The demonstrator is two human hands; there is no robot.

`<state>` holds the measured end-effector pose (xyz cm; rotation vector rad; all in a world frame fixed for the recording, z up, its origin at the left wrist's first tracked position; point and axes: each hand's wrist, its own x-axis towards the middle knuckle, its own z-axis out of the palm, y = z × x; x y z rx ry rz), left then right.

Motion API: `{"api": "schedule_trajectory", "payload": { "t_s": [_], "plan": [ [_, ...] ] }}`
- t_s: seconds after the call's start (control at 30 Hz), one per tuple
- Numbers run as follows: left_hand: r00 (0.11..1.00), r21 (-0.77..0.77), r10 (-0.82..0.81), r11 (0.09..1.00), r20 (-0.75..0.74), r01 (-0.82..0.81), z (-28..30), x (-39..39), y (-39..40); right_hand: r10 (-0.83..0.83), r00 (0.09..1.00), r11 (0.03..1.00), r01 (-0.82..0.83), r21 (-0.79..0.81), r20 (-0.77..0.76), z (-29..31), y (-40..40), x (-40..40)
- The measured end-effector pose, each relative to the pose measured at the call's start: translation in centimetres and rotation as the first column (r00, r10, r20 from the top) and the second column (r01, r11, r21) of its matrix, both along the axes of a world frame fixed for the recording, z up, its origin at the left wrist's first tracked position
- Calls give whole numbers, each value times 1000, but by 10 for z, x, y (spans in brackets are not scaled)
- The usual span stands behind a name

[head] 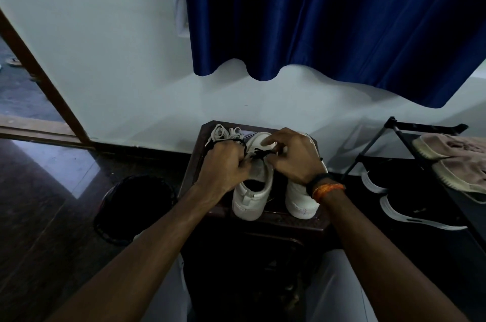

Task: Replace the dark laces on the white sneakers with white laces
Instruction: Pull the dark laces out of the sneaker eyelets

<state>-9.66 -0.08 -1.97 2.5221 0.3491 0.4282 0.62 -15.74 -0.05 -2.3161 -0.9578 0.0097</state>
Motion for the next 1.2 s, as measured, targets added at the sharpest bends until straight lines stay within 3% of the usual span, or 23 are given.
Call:
{"api": "schedule_trajectory", "payload": {
  "t_s": [0.13,0.2,0.3,0.43,0.53,0.6,0.73,0.8,0.9,1.07,1.2],
  "plan": [
    [1000,44,-5,999,-17,5,1,1,-2,156,970,951,-96,-293,188,1,7,-5],
    [1000,63,-6,998,-20,7,1,2,-1,195,940,936,-92,-341,281,-4,10,-7],
    [1000,79,-13,997,-26,15,1,1,-1,131,926,968,-43,-247,353,-9,10,-9],
    [1000,91,-20,996,-14,22,1,-3,2,-213,964,977,212,25,157,-9,-1,-2],
    [1000,99,-6,995,-4,6,0,-3,5,-363,925,932,361,42,110,-5,-8,3],
    [1000,102,-2,995,-17,4,0,-3,5,-317,933,946,323,-7,170,-2,-7,-1],
    [999,80,-4,997,-47,8,2,-1,4,-15,968,998,28,-51,249,9,3,-14],
    [999,80,3,997,-54,1,3,-1,4,119,963,971,-62,-230,243,9,13,-18],
    [1000,96,14,995,-21,-11,3,0,1,143,949,908,-13,-418,280,3,22,-24],
    [1000,117,-15,993,10,14,2,-1,0,92,912,951,37,-306,399,-8,24,-26],
    [1000,136,7,991,-5,-6,2,-3,0,-157,956,977,187,-104,248,-7,11,-19]
  ]
}}
